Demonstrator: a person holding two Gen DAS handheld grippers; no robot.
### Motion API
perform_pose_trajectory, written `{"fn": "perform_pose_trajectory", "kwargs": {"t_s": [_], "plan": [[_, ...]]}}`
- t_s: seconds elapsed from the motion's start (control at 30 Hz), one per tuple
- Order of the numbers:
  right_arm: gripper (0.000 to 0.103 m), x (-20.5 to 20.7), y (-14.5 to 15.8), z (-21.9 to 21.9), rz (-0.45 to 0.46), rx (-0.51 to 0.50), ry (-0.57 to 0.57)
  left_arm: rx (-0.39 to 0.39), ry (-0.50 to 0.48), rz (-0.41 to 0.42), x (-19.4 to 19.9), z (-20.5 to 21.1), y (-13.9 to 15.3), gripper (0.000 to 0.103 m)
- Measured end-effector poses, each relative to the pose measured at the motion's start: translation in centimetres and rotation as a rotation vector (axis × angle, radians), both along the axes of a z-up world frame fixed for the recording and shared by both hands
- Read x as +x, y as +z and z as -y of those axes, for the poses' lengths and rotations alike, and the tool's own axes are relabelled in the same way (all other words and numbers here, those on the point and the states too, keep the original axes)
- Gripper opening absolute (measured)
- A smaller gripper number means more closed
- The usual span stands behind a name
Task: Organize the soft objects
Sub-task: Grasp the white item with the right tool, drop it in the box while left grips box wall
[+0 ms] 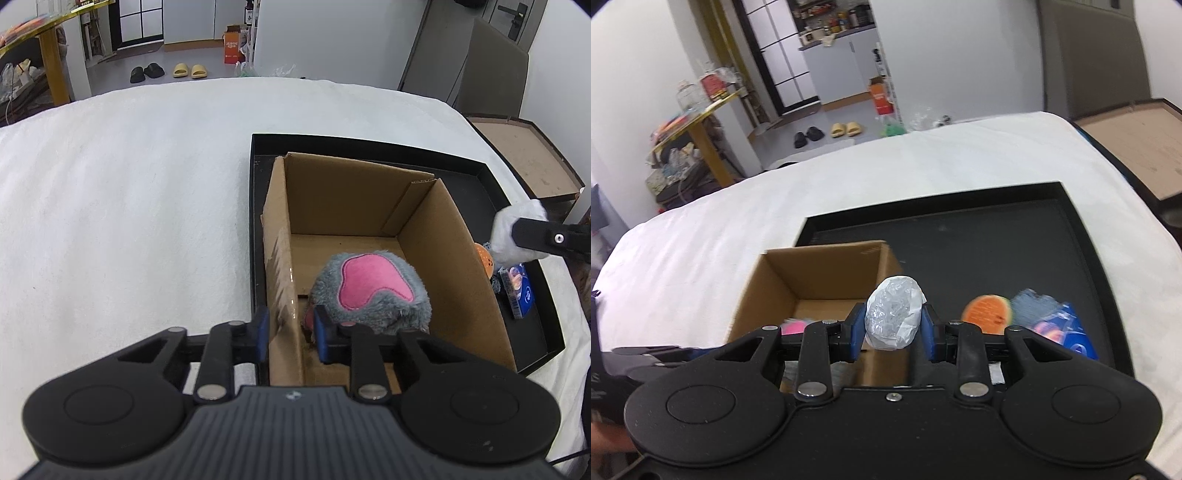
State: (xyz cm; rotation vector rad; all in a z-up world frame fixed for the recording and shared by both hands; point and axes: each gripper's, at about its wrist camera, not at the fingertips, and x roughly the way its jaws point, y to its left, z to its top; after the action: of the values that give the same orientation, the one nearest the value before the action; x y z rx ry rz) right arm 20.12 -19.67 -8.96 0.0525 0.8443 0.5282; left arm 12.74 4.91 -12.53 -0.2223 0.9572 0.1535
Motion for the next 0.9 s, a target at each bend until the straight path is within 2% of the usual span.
{"fn": "perform_pose_trajectory", "kwargs": {"t_s": [0.1, 0.9], "plan": [[0.031, -0.2, 0.1, -1.3, 0.002, 0.003, 0.021, -0.018, 0.0, 0.006, -0.2, -0.3, -0.2, 0.014], [0.032, 0.0, -1.0, -8.5, -0.031, 0.031, 0.1, -0.064, -0.009, 0.027, -0.5, -1.4, -0.7, 0.014]]}}
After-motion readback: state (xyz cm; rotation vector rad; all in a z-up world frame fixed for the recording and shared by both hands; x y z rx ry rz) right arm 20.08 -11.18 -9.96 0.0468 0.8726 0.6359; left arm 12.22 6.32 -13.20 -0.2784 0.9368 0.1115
